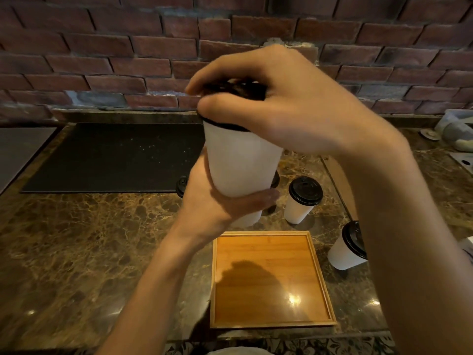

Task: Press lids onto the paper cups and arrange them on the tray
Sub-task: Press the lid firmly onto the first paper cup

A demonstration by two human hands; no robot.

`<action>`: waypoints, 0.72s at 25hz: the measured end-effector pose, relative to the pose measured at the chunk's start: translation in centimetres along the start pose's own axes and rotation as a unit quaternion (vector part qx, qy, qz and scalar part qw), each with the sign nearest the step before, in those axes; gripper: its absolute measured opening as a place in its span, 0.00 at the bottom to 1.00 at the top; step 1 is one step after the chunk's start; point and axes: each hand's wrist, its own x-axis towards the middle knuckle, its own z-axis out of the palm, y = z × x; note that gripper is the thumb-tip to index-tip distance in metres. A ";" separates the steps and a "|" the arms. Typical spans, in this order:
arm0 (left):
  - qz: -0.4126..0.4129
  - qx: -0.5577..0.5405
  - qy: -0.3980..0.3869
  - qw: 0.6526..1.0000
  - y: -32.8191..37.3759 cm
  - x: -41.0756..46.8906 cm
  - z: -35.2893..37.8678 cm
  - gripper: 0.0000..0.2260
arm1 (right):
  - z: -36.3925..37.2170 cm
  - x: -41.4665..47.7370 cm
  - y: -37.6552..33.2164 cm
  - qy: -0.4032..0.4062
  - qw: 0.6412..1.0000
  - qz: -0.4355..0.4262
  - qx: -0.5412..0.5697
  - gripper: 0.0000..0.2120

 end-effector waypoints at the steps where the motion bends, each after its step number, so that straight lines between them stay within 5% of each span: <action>1: 0.005 -0.006 -0.040 0.999 0.3 0.0 -0.4 0.32 | -0.5 -0.1 0.0 -0.036 0.997 -0.031 0.060 0.13; 4: 0.002 -0.023 -0.136 0.990 0.9 0.2 -1.1 0.30 | -1.7 -0.4 0.6 -0.084 0.980 -0.101 0.148 0.18; 11: -0.009 0.031 0.022 0.999 0.3 0.5 0.3 0.36 | 0.7 0.3 -0.8 0.070 0.990 0.018 -0.122 0.13; 15: -0.006 -0.003 -0.105 0.994 0.4 0.5 -1.0 0.31 | -1.2 0.0 -0.3 -0.060 0.991 -0.078 0.087 0.11; 18: -0.037 0.005 -0.095 0.995 0.2 0.4 -0.9 0.32 | -0.9 -0.3 0.2 -0.034 0.993 -0.051 0.104 0.10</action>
